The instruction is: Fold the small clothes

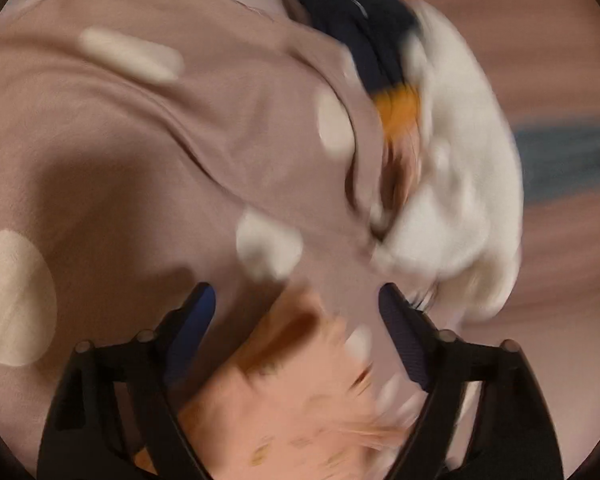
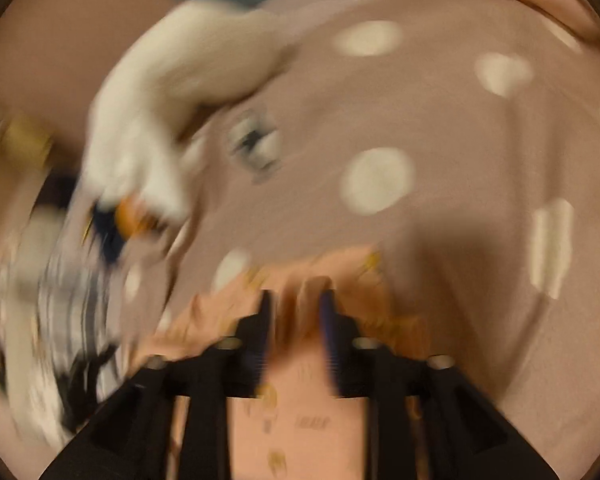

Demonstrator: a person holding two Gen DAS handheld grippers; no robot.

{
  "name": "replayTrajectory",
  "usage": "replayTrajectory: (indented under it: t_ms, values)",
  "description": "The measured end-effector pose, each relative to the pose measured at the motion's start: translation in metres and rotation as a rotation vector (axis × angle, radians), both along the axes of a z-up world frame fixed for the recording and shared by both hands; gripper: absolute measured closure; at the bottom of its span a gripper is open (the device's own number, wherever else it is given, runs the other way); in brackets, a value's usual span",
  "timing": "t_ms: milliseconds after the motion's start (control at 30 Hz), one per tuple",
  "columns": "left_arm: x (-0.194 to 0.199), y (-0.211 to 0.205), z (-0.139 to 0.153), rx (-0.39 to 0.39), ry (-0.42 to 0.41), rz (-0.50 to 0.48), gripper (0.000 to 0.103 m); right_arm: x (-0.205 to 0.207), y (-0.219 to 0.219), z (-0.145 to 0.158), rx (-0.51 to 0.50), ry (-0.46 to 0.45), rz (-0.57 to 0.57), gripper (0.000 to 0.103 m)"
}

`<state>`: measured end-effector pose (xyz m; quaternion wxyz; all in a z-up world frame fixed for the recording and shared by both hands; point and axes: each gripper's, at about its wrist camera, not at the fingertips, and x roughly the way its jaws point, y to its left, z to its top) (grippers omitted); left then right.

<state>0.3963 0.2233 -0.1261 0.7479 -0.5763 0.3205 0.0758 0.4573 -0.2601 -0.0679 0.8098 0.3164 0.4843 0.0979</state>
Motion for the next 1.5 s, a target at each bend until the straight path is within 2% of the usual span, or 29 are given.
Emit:
replayTrajectory:
  t_ms: [33, 67, 133, 167, 233, 300, 400, 467, 533, 600, 667, 733, 767, 833, 900, 933, 967, 1000, 1033, 1100, 1133, 1200, 1267, 1333, 1400, 1433, 1500]
  values:
    - [-0.003, 0.006, 0.006, 0.04, -0.014, 0.0, 0.023, 0.0, -0.006, 0.0, -0.011, -0.01, -0.017, 0.05]
    - [-0.008, 0.01, 0.015, 0.122, -0.009, -0.003, 0.022, -0.003, -0.01, 0.002, -0.032, -0.021, -0.025, 0.042]
    - [-0.018, 0.012, 0.032, 0.271, 0.022, -0.021, 0.015, -0.02, -0.017, 0.005, -0.032, -0.043, -0.032, 0.038]
    - [-0.024, 0.009, 0.038, 0.305, 0.027, -0.075, 0.015, -0.025, -0.017, 0.004, -0.008, -0.044, -0.003, 0.038]
    - [-0.029, 0.0, 0.04, 0.301, -0.011, -0.179, 0.015, -0.037, -0.013, 0.003, -0.026, -0.015, 0.038, 0.038]
    - [-0.039, -0.019, 0.048, 0.346, -0.017, -0.252, 0.015, -0.051, -0.009, 0.006, -0.072, -0.011, 0.029, 0.038]
    - [-0.047, -0.053, 0.061, 0.41, -0.085, -0.371, 0.004, -0.063, 0.0, 0.011, -0.031, -0.021, 0.083, 0.034]
    - [-0.047, -0.075, 0.059, 0.392, -0.112, -0.494, 0.003, -0.067, 0.008, 0.013, -0.022, -0.008, 0.086, 0.028]
    - [-0.042, -0.098, 0.049, 0.347, -0.101, -0.594, 0.002, -0.07, 0.017, 0.012, -0.022, 0.002, 0.118, 0.027]
    - [-0.026, -0.124, 0.036, 0.366, -0.074, -0.674, 0.001, -0.066, 0.026, 0.008, -0.039, 0.016, 0.164, 0.027]
    - [0.001, -0.136, 0.018, 0.394, -0.019, -0.642, 0.001, -0.06, 0.033, 0.003, -0.078, 0.049, 0.205, 0.027]
    - [0.034, -0.133, 0.004, 0.38, 0.036, -0.54, 0.004, -0.063, 0.039, 0.0, -0.123, 0.066, 0.276, 0.027]
    - [0.046, -0.126, 0.002, 0.351, 0.027, -0.46, 0.005, -0.067, 0.04, 0.0, -0.152, 0.063, 0.306, 0.027]
    - [0.052, -0.103, 0.012, 0.276, -0.053, -0.283, 0.008, -0.082, 0.035, 0.003, -0.221, 0.018, 0.359, 0.027]
    - [0.031, -0.075, 0.033, 0.185, -0.16, -0.094, 0.006, -0.097, 0.021, 0.003, -0.303, -0.018, 0.37, 0.027]
    - [0.017, -0.063, 0.044, 0.144, -0.226, -0.039, 0.0, -0.106, 0.01, 0.001, -0.35, -0.025, 0.35, 0.027]
    - [0.005, -0.054, 0.056, 0.141, -0.275, -0.024, 0.001, -0.114, 0.001, -0.003, -0.372, -0.023, 0.333, 0.026]
    - [-0.003, -0.048, 0.067, 0.193, -0.279, -0.046, 0.0, -0.12, -0.007, -0.008, -0.377, -0.012, 0.332, 0.025]
    - [-0.009, -0.045, 0.075, 0.272, -0.228, -0.085, 0.0, -0.125, -0.014, -0.014, -0.378, 0.016, 0.347, 0.025]
    - [-0.02, -0.047, 0.082, 0.427, -0.056, -0.165, 0.001, -0.136, -0.021, -0.024, -0.374, 0.059, 0.334, 0.025]
    - [-0.03, -0.051, 0.079, 0.473, -0.014, -0.226, 0.001, -0.144, -0.025, -0.027, -0.35, 0.075, 0.31, 0.025]
    - [-0.058, -0.06, 0.074, 0.542, -0.02, -0.337, 0.001, -0.159, -0.026, -0.027, -0.273, 0.085, 0.295, 0.025]
    - [-0.093, -0.071, 0.068, 0.625, -0.019, -0.406, 0.001, -0.176, -0.023, -0.021, -0.198, 0.052, 0.28, 0.025]
    - [-0.124, -0.083, 0.059, 0.644, -0.032, -0.456, 0.001, -0.195, -0.018, -0.013, -0.164, -0.005, 0.252, 0.024]
    - [-0.154, -0.096, 0.045, 0.623, -0.059, -0.502, 0.0, -0.211, -0.005, -0.008, -0.174, -0.054, 0.202, 0.016]
    - [-0.165, -0.102, 0.038, 0.626, -0.06, -0.514, 0.001, -0.222, 0.001, -0.006, -0.18, -0.081, 0.159, 0.014]
    - [-0.194, -0.115, 0.027, 0.626, -0.121, -0.499, 0.0, -0.24, 0.006, -0.007, -0.144, -0.156, 0.091, 0.011]
